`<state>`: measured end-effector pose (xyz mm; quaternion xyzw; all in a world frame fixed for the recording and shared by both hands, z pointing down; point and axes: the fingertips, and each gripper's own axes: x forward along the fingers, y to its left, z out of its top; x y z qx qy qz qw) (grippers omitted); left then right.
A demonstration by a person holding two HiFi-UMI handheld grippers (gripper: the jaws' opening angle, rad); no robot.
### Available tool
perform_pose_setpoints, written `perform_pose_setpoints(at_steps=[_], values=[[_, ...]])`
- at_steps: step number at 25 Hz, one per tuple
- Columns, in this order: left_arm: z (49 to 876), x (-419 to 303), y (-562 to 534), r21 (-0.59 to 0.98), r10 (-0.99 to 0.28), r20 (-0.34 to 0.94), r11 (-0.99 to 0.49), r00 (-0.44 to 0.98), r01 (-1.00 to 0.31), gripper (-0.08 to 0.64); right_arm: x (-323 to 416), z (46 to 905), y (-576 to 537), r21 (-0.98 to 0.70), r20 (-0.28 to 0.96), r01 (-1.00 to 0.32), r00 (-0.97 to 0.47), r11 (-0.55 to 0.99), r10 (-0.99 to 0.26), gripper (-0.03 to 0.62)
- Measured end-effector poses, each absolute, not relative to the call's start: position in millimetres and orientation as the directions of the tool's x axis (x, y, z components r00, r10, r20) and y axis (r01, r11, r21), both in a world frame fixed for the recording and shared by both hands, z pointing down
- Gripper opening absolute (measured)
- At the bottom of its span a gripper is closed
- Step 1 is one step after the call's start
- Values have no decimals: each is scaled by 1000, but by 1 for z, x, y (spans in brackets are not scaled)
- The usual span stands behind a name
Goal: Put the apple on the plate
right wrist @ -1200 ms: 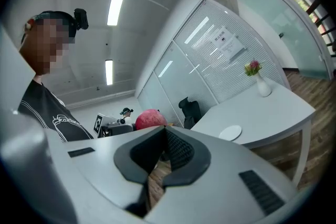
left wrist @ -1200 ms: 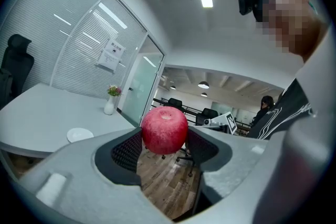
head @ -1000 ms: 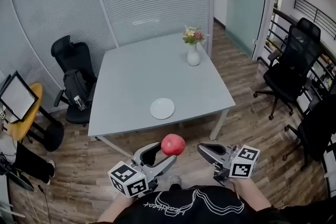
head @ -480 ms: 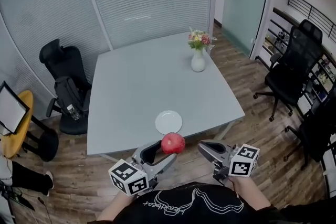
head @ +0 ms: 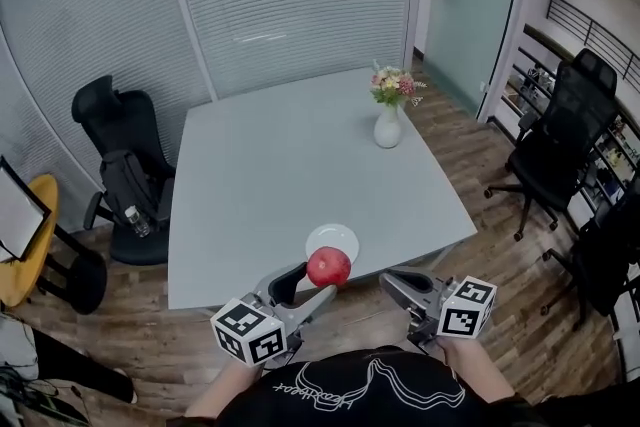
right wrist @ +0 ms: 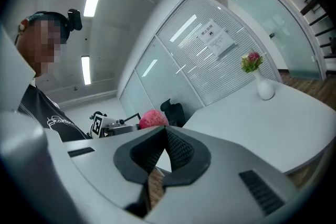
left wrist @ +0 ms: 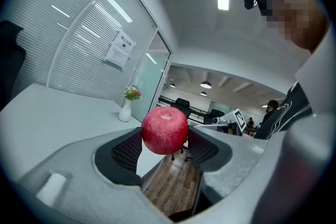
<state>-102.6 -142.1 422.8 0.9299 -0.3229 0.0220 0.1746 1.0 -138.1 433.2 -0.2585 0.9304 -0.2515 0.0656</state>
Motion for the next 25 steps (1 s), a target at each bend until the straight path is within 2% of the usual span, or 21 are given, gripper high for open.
perform_pose_setpoints(at_steps=[15, 25], values=[[457, -98, -202, 346, -618, 196, -683, 761, -643, 279, 16, 459, -189, -562, 45, -454, -851, 691, -522, 9], [485, -95, -249, 301, -632, 277, -658, 723, -690, 279, 31, 468, -237, -588, 64, -459, -847, 665, -528, 9]])
